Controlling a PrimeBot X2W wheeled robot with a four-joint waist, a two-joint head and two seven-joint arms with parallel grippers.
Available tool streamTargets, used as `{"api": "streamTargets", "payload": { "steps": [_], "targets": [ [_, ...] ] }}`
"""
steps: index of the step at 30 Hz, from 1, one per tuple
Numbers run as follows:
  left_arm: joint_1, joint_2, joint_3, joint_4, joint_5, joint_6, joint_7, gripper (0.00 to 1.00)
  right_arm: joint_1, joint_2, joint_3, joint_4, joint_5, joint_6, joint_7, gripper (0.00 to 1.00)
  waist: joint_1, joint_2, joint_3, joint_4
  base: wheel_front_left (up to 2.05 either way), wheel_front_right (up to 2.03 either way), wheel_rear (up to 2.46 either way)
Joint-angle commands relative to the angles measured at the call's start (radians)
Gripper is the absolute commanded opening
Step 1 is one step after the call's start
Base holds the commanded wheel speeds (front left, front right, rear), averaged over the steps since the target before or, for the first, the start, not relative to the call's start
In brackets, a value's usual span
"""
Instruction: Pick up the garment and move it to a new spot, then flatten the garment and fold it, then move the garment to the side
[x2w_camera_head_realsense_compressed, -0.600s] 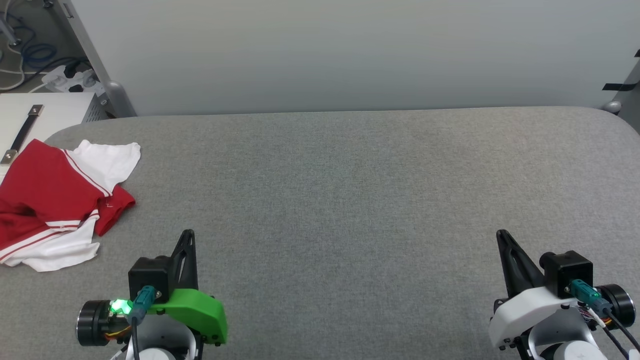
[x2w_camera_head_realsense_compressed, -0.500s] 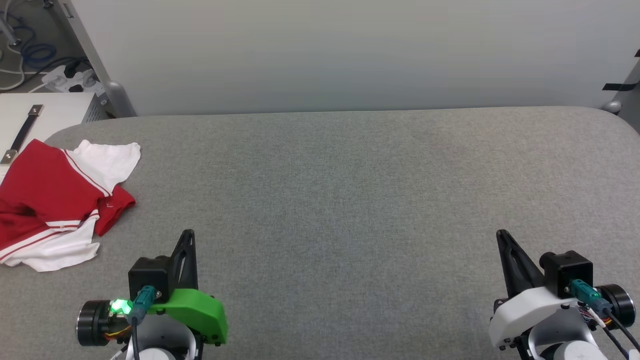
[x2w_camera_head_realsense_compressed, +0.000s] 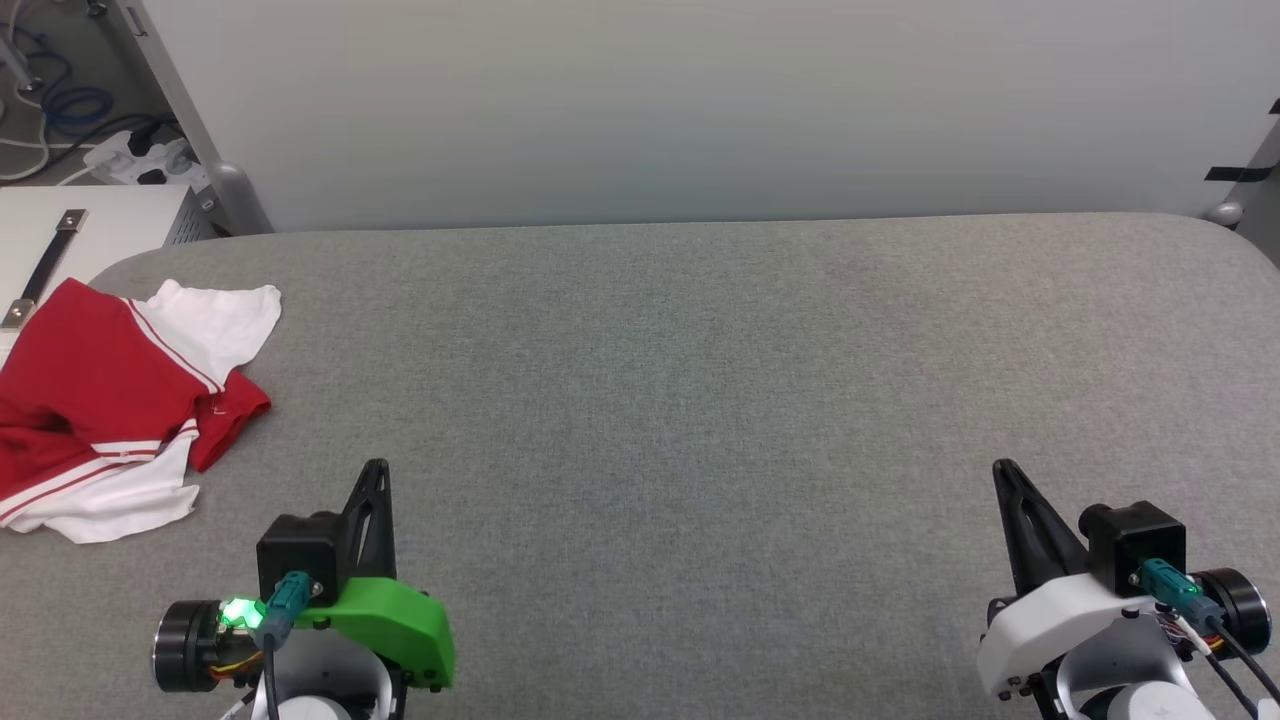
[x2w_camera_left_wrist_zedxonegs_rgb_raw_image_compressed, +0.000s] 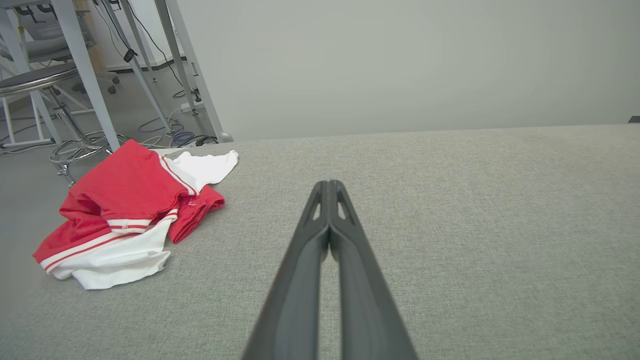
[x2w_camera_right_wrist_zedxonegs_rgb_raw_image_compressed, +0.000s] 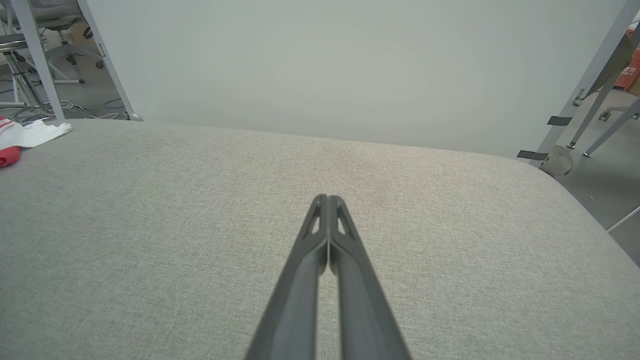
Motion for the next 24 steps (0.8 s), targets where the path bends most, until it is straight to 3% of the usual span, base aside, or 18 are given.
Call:
{"api": "streamTargets", "payload": {
  "steps": [1, 2, 3, 5, 6, 7, 24],
  "targets": [
    [-0.018, -0.006, 0.0, -0.002, 0.01, 0.004, -0.001, 0.0, -0.014, 0.002, 0.0, -0.004, -0.009, -0.001, 0.003, 0.0, 0.0, 0.0, 0.0, 0.0, 0.0, 0.0, 0.0],
    [-0.018, -0.006, 0.0, -0.002, 0.01, 0.004, -0.001, 0.0, -0.014, 0.002, 0.0, -0.004, -0.009, -0.001, 0.003, 0.0, 0.0, 0.0, 0.0, 0.0, 0.0, 0.0, 0.0],
    [0.0, 0.0, 0.0, 0.0, 0.0, 0.0, 0.0, 1.0, 0.0, 0.0, 0.0, 0.0, 0.0, 0.0, 0.0, 1.0, 0.0, 0.0, 0.0, 0.0, 0.0, 0.0, 0.0],
    [0.001, 0.0, 0.0, 0.001, -0.001, 0.0, 0.0, 1.0, 0.001, 0.0, 0.0, 0.0, 0.001, 0.0, 0.0, 1.0, 0.0, 0.0, 0.0, 0.0, 0.0, 0.0, 0.0],
    [0.001, 0.0, 0.0, 0.001, -0.001, 0.0, 0.0, 0.0, 0.001, 0.0, 0.0, 0.001, 0.001, 0.0, 0.0, 0.0, 0.0, 0.0, 0.0, 0.0, 0.0, 0.0, 0.0],
    [0.001, 0.0, 0.0, 0.0, -0.001, 0.0, 0.0, 1.0, 0.001, 0.0, 0.001, 0.001, 0.001, 0.0, 0.0, 1.0, 0.0, 0.0, 0.0, 0.0, 0.0, 0.0, 0.0],
    [0.005, -0.001, 0.001, 0.015, -0.039, 0.004, -0.035, 1.0, -0.004, 0.0, -0.01, 0.018, 0.027, 0.0, -0.034, 1.0, 0.0, 0.0, 0.003, -0.001, 0.0, 0.0, 0.0]
  ]
}}
